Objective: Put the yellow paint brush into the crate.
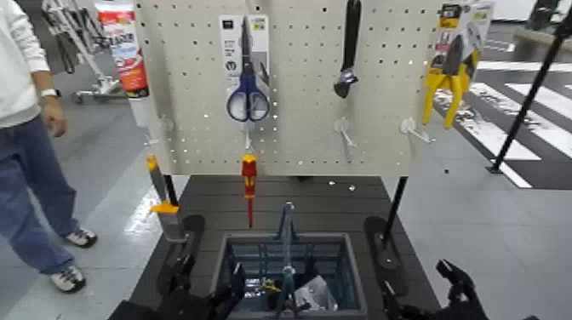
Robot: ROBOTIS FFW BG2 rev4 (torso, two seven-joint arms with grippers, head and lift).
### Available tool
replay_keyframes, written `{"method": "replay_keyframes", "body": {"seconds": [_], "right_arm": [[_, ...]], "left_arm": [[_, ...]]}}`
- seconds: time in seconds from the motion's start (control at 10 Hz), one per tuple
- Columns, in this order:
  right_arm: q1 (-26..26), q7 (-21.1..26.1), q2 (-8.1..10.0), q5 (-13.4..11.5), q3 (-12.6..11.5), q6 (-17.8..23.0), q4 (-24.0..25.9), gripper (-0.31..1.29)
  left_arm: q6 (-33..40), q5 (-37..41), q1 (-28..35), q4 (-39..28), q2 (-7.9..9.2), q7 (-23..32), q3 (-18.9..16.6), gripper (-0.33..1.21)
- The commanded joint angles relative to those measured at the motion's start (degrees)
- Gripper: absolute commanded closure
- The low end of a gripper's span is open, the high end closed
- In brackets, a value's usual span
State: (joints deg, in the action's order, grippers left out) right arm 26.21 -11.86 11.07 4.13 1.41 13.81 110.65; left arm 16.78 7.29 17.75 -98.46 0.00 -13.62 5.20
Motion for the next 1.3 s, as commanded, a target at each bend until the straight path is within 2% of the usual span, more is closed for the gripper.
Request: {"method": "replay_keyframes", "body": {"seconds": [0.1,0.8,1.0,1.3], "right_arm": [[-0.02,0.00,-0.08,0.00,0.00,-0.02,0.00,0.15],[-0.02,0.00,-0.08,0.00,0.09,-0.02,0.00,0.15],[-0.02,0.09,0.01,0.00,0.09,-0.10,0.00,0.15],[-0.02,0.00,0.10,0.09,0.26,-0.37,0.00,0.15]], "left_arm": [[0.01,0.00,0.00,0.03,-2.99,0.00,-0.02,0.26],[0.36,0.18,0.00,0.20,-3.34,-0.18,-0.46,0.26],[-1.84,2.90,-0.08,0.03,-3.52,-1.85,-2.04,0.26],[-9.75,6.24,-1.75,-1.56,-3.08,-7.12,-7.31,0.26]]}}
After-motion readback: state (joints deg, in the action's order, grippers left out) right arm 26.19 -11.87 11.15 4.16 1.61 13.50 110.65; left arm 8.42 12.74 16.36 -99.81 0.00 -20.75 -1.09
